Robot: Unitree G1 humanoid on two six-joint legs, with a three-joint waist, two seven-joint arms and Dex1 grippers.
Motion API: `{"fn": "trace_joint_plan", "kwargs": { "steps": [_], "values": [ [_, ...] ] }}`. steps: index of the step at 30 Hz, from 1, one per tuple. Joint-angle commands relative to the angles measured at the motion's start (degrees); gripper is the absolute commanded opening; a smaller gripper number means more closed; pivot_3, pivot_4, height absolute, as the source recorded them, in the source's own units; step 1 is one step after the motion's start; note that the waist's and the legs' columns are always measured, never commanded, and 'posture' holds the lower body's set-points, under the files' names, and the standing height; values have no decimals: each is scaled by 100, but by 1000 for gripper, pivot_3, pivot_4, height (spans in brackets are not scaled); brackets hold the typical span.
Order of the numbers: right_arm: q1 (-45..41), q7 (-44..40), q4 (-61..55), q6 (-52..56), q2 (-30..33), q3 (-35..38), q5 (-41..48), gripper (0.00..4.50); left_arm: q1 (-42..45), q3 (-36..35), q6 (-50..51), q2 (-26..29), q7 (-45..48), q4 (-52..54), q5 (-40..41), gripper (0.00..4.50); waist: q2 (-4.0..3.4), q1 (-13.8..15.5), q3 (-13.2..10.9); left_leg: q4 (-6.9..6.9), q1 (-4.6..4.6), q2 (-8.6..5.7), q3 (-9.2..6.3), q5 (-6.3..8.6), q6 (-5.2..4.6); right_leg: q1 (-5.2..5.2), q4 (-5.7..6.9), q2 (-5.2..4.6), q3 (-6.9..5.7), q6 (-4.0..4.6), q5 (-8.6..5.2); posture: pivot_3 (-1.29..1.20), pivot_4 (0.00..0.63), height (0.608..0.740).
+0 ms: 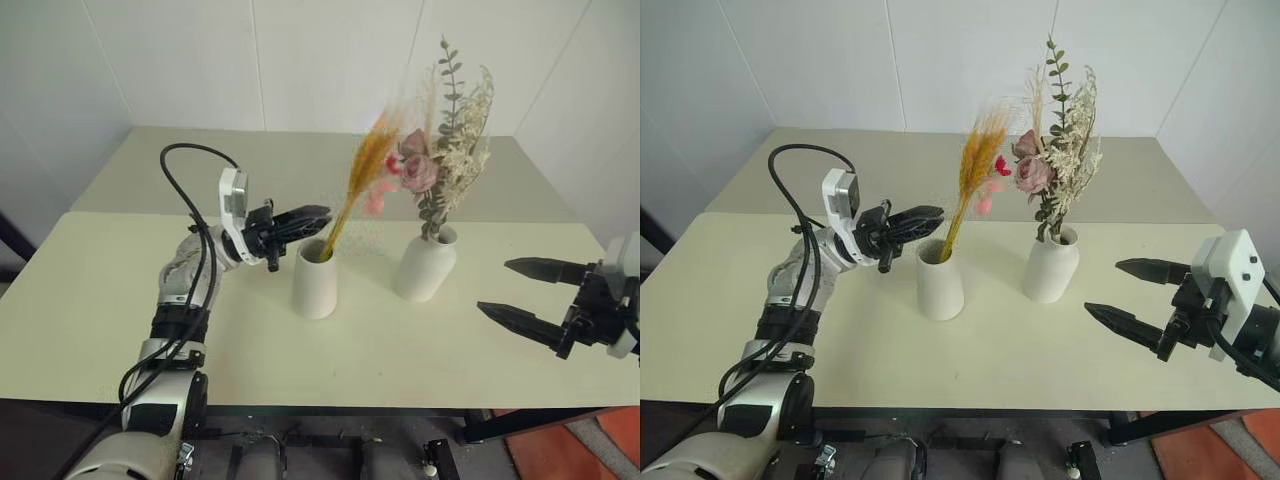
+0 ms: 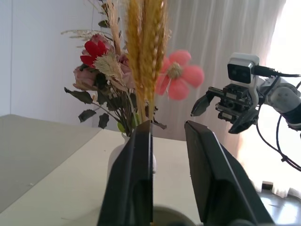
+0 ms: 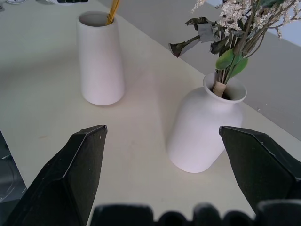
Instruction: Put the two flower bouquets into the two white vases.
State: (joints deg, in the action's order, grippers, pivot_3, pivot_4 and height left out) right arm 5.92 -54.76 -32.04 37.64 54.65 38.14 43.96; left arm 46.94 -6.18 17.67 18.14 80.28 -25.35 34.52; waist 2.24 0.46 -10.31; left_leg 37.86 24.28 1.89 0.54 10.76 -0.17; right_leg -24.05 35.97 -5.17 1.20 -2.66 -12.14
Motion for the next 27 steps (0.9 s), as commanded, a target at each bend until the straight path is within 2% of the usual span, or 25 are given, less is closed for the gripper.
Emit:
{"fn": "trace_joint_plan", "kwargs": {
  "steps": [1, 8, 19, 27],
  "values": [
    [1, -49, -74, -208, 4, 134, -22, 4500, -199, -77, 277, 372, 248, 370, 163, 2354, 0, -32, 0, 0, 0, 3, 0, 0, 0, -2, 1, 2, 0, 0, 0, 0, 150, 740],
    [112, -94, -68, -257, 2, 242, -49, 4500, -704, -382, 429, 1168, 117, 1019, 177, 4318, -1, -44, 0, 0, -1, 5, -1, 0, 0, -2, 2, 2, -1, 2, -1, 0, 150, 740],
    [260, -341, 390, -436, 85, 458, -282, 4500, -1941, -1565, 996, 2943, -307, 2633, 629, 4318, -2, -61, 1, -1, -2, 9, 2, 1, 1, -4, 1, 0, -2, 9, -6, 0, 150, 740],
    [-293, -481, 1636, -840, 270, 19, -774, 4500, -2989, -2322, 1225, 3406, -659, 3457, 916, 4318, -2, -52, 1, -1, -5, 11, 10, 1, 1, -6, 1, -4, -2, 40, -25, 0, 150, 740]
  ]
}}
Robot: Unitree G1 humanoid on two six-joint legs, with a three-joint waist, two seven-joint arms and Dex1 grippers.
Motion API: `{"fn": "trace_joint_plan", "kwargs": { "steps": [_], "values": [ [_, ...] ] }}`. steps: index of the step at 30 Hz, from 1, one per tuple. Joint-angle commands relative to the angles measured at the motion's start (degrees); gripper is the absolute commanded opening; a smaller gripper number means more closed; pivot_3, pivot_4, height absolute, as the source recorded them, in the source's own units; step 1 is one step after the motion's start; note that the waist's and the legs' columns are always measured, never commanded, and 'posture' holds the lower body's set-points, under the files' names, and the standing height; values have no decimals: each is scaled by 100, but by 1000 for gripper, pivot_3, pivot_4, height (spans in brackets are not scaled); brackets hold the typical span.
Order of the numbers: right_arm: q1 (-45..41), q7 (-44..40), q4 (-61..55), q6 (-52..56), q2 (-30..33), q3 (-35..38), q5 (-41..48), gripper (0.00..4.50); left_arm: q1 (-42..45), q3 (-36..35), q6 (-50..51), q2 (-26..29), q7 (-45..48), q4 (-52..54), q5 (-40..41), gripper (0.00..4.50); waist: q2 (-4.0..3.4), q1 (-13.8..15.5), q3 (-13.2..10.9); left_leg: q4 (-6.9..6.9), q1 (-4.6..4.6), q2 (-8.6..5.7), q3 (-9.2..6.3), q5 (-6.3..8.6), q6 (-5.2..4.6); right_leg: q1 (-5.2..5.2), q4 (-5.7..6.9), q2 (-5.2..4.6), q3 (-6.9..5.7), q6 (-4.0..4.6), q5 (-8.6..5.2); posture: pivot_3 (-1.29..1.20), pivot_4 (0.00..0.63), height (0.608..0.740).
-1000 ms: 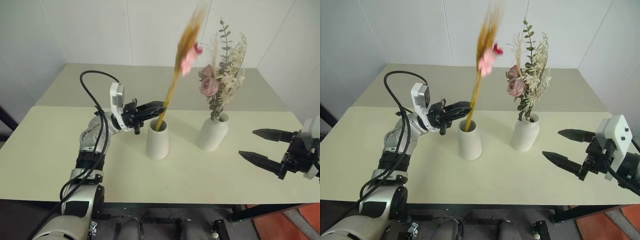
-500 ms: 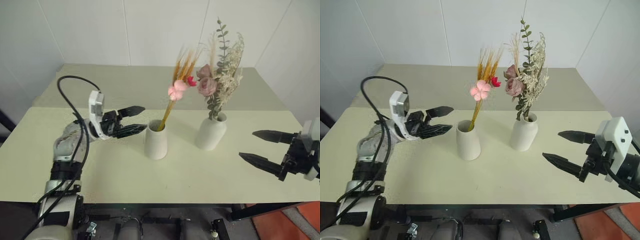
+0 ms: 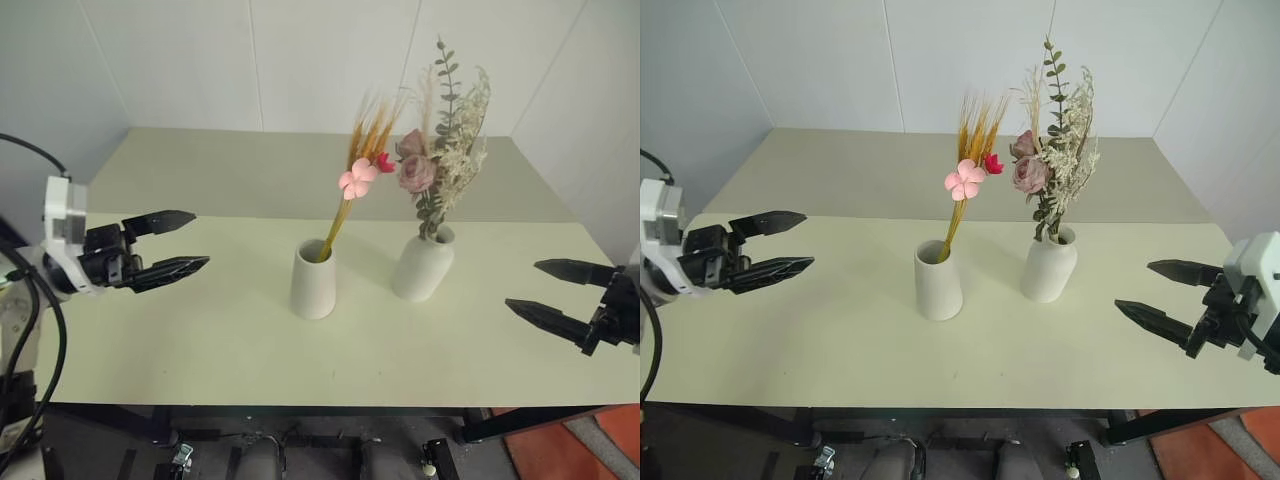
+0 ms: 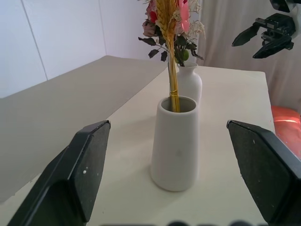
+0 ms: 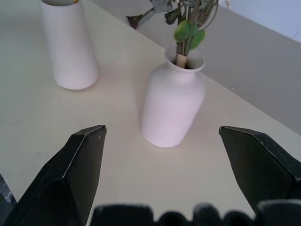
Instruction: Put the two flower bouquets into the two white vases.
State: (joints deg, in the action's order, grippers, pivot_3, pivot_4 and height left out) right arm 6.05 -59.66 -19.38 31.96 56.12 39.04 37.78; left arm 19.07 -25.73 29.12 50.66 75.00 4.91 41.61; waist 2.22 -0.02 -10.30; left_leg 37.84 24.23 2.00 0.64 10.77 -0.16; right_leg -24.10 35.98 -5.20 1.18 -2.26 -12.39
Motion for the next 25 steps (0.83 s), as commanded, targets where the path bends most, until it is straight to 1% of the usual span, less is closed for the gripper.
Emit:
{"fn": "trace_joint_plan", "kwargs": {
  "steps": [1, 3, 10, 12, 19, 25],
  "values": [
    [-471, 58, 533, -284, 115, -169, -185, 4500, -304, -456, 160, 188, -201, 529, 283, 4318, 0, -9, 0, 0, 1, 1, 1, 0, 0, -2, -1, 1, 0, 1, 0, 0, 150, 740],
    [-727, 96, 769, -336, 103, -374, -273, 4500, -443, -596, 299, 251, -357, 705, 404, 4318, 0, -20, 0, 0, 1, 3, 2, 0, 0, -3, 0, 1, 0, 1, 0, 0, 150, 740],
    [-1208, -34, 1406, -561, 70, -1008, -573, 4500, -1114, -1268, 550, 301, -782, 1314, 656, 4318, 0, -67, 0, -5, 2, 4, 5, 0, 0, -5, 0, 2, 2, 1, -1, 0, 150, 740],
    [-1404, -67, 1647, -859, -23, -1156, -683, 4500, -1371, -1491, 588, 246, -962, 1503, 698, 4318, 0, -72, 0, -5, -1, 4, 5, 0, 0, -4, 1, 2, 2, 2, -1, 0, 150, 740],
    [-1913, -237, 2070, -1290, -143, -1529, -795, 4500, -1903, -2038, 738, 169, -1375, 1814, 972, 4318, -1, -81, 0, -6, -3, 5, 8, 0, 0, -7, 2, 2, 3, 3, -1, 0, 150, 740],
    [-2155, -532, 2234, -1342, -88, -1838, -857, 4500, -2297, -2587, 1009, 194, -1612, 2041, 1411, 4318, -2, -74, -1, -6, -2, 7, 10, 0, 0, -8, 2, 2, 3, 4, -2, 0, 150, 740]
  ]
}}
